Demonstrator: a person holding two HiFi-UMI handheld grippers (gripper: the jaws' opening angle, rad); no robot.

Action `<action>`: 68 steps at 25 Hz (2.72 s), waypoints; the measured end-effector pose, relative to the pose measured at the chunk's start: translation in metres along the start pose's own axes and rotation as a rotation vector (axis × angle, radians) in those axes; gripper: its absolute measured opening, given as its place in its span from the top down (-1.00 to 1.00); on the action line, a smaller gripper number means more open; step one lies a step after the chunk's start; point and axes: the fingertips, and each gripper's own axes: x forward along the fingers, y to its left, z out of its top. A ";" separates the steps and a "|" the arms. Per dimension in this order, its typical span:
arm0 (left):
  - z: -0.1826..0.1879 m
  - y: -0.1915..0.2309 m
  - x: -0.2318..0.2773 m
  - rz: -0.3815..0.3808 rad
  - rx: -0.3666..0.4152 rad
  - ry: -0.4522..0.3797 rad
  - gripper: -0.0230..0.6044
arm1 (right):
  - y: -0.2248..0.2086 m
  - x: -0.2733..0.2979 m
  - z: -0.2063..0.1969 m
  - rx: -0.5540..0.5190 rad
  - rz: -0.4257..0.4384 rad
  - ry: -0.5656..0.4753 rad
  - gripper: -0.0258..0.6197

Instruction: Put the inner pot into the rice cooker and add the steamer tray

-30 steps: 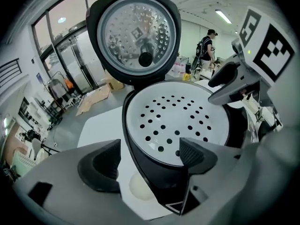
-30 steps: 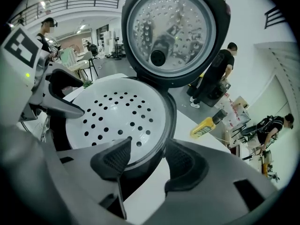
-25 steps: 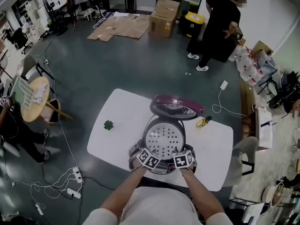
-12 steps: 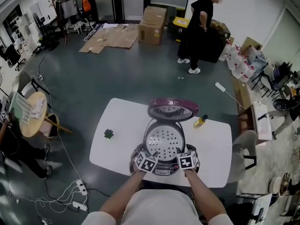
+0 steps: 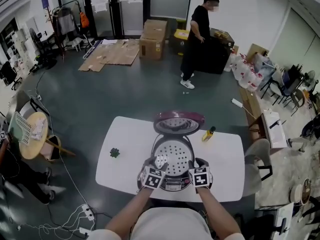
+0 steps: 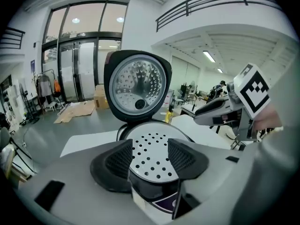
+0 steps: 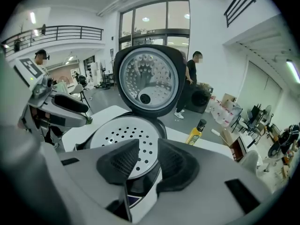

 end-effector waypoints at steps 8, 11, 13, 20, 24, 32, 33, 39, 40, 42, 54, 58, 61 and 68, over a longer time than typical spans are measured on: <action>0.017 -0.020 -0.026 0.013 -0.027 -0.065 0.31 | -0.008 -0.043 0.017 0.003 0.044 -0.106 0.60; 0.022 -0.030 -0.040 0.026 -0.045 -0.091 0.39 | -0.011 -0.066 0.025 -0.002 0.080 -0.163 0.70; 0.025 -0.039 -0.049 0.035 -0.056 -0.107 0.45 | -0.013 -0.083 0.029 -0.007 0.102 -0.197 0.75; 0.038 -0.074 -0.080 0.073 -0.083 -0.183 0.62 | -0.027 -0.136 0.037 -0.021 0.153 -0.288 0.84; 0.043 -0.094 -0.103 0.096 -0.090 -0.220 0.68 | -0.033 -0.163 0.031 -0.030 0.174 -0.321 0.86; 0.038 -0.109 -0.139 0.137 -0.122 -0.276 0.82 | -0.020 -0.201 0.028 -0.033 0.248 -0.386 0.88; 0.037 -0.109 -0.143 0.137 -0.125 -0.280 0.83 | -0.018 -0.204 0.029 -0.038 0.249 -0.394 0.88; 0.041 -0.116 -0.163 0.078 -0.091 -0.315 0.88 | -0.010 -0.221 0.033 -0.035 0.248 -0.430 0.88; 0.041 -0.116 -0.166 0.067 -0.085 -0.322 0.88 | -0.008 -0.224 0.035 -0.034 0.248 -0.437 0.88; 0.044 -0.111 -0.172 0.051 -0.076 -0.335 0.88 | -0.004 -0.227 0.040 -0.033 0.244 -0.456 0.88; 0.050 -0.076 -0.192 -0.014 -0.048 -0.364 0.88 | 0.020 -0.233 0.060 0.007 0.183 -0.495 0.89; 0.047 -0.070 -0.198 -0.028 -0.047 -0.369 0.88 | 0.028 -0.236 0.061 0.013 0.168 -0.500 0.89; 0.046 -0.066 -0.197 -0.040 -0.053 -0.371 0.88 | 0.030 -0.234 0.061 0.017 0.154 -0.494 0.89; 0.043 -0.065 -0.198 -0.055 -0.052 -0.375 0.88 | 0.034 -0.234 0.060 0.024 0.145 -0.499 0.89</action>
